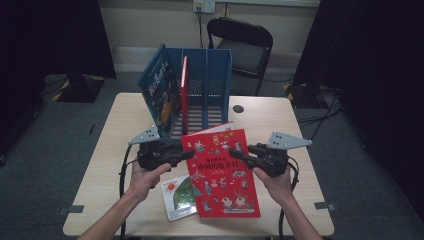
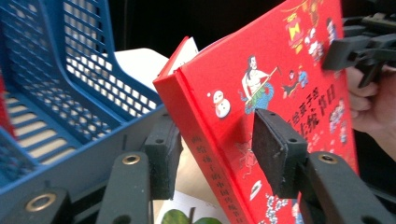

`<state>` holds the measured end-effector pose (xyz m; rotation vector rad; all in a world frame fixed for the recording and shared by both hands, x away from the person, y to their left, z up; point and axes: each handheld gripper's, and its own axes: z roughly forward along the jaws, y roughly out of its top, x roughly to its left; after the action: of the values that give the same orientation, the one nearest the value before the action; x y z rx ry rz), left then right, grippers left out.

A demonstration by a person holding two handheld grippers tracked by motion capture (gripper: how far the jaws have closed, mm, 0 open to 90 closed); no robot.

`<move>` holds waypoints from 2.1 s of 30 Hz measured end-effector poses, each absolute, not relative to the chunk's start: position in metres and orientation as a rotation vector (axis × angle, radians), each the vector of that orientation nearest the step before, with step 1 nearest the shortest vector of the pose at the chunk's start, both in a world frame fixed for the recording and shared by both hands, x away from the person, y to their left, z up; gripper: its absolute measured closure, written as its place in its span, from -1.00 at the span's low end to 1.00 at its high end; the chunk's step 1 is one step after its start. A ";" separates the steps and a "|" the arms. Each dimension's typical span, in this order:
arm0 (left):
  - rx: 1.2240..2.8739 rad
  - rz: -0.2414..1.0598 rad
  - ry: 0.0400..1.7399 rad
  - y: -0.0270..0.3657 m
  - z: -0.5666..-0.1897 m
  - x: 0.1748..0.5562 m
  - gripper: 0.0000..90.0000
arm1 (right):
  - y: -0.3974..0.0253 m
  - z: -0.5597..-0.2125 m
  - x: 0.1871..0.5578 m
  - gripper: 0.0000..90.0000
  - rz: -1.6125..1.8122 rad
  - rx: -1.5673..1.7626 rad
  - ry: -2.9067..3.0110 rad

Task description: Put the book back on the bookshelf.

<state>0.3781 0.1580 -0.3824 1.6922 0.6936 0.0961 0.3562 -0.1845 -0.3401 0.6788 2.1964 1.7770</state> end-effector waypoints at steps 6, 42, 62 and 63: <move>1.670 0.037 0.654 0.147 -0.388 0.374 0.15 | -0.201 -0.356 0.351 0.59 1.740 0.722 2.232; 1.779 -0.041 0.483 0.086 -0.391 0.356 0.53 | -0.220 -0.372 0.337 0.10 1.657 0.782 2.200; 1.739 -0.060 0.526 0.086 -0.386 0.356 0.75 | -0.222 -0.384 0.349 -0.13 1.595 0.921 2.232; 1.730 -0.055 0.520 0.087 -0.383 0.355 0.75 | -0.223 -0.382 0.348 -0.11 1.608 0.921 2.220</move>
<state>0.3553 0.0868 -0.3831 1.7298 0.5198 -0.0552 0.3480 -0.2230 -0.3817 0.9210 2.2205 1.6077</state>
